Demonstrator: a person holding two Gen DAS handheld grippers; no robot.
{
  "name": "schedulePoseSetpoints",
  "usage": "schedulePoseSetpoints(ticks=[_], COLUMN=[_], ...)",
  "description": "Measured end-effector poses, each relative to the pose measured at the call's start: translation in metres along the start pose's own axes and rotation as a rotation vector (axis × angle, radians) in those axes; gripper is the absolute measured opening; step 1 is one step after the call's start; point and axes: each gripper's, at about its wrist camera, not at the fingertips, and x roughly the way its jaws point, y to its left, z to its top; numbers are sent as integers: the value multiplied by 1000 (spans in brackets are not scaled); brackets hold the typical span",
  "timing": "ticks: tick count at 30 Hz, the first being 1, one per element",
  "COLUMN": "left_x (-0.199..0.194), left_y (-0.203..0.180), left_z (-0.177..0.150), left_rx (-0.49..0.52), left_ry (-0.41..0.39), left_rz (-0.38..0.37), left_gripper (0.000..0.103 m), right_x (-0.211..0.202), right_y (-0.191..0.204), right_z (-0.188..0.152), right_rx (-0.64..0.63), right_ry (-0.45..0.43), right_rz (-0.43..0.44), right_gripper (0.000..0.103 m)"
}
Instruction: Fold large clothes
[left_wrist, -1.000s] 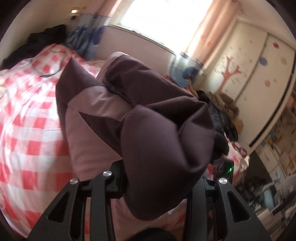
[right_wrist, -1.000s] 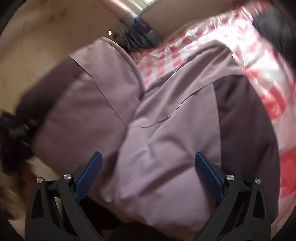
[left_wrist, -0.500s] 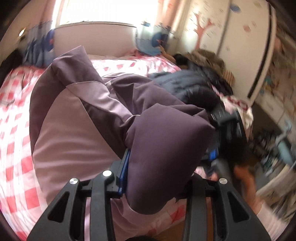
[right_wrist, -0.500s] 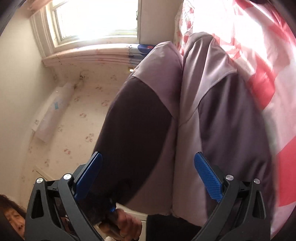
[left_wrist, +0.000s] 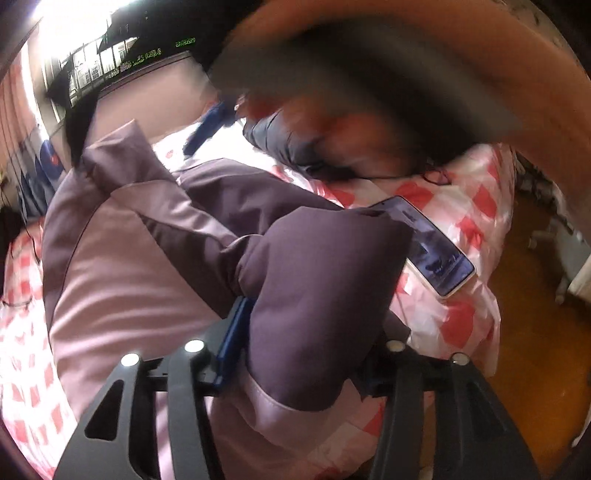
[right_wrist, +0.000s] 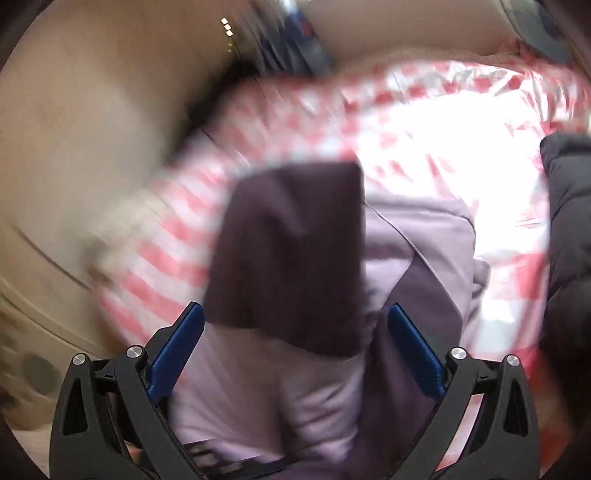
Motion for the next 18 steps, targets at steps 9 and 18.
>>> schedulePoseSetpoints(ticks=[9,18], left_x=[-91,-13], left_y=[127,195], left_z=[-26,-43], left_rx=[-402,-563], left_ry=[-128,-11], left_rz=[-220,-128], left_gripper=[64,78], right_x=[39,39], right_y=[-32,-50], right_z=[-53,-105], right_rx=[114,243], right_ry=[-87,-382], right_rz=[-182,-225], right_gripper=[96,96])
